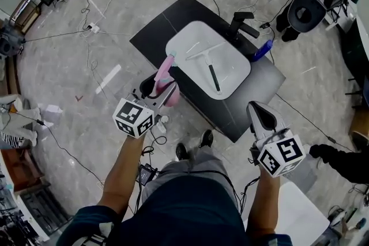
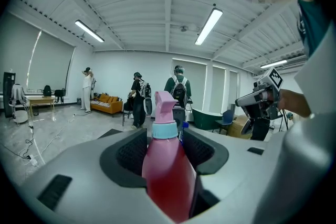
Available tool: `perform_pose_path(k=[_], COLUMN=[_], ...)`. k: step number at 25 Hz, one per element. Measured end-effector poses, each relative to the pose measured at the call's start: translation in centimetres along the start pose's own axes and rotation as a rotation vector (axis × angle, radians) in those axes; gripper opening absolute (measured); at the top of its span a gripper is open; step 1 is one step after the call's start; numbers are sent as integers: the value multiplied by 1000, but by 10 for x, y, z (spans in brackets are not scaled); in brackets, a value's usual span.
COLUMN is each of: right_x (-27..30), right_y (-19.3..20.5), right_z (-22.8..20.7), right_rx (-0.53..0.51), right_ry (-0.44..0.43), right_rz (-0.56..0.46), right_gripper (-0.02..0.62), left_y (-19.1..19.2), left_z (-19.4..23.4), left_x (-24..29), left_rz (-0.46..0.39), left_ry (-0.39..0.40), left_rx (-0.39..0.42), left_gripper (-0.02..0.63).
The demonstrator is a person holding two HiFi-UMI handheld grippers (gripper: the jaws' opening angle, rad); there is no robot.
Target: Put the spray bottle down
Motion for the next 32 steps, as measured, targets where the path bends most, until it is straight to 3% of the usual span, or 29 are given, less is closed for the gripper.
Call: perform_pose_path(k=[21, 32], right_x=[49, 59], right_y=[52, 79], right_z=[-65, -86], right_rx=[91, 118], right_ry=[-31, -34], right_rz=[103, 156], right_gripper=[14, 14], left_y=[84, 122], left_z=[9, 17], left_x=[101, 133], left_rz=[25, 38], left_ry=[-2, -45], left_rx=[-3, 25], left_gripper=[218, 218])
Point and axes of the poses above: the fingertips, and each gripper's own axes: x forward along the fingers, z to its left, y out of its underside, the point moved 5 cm from there along -x, backward along the fingers
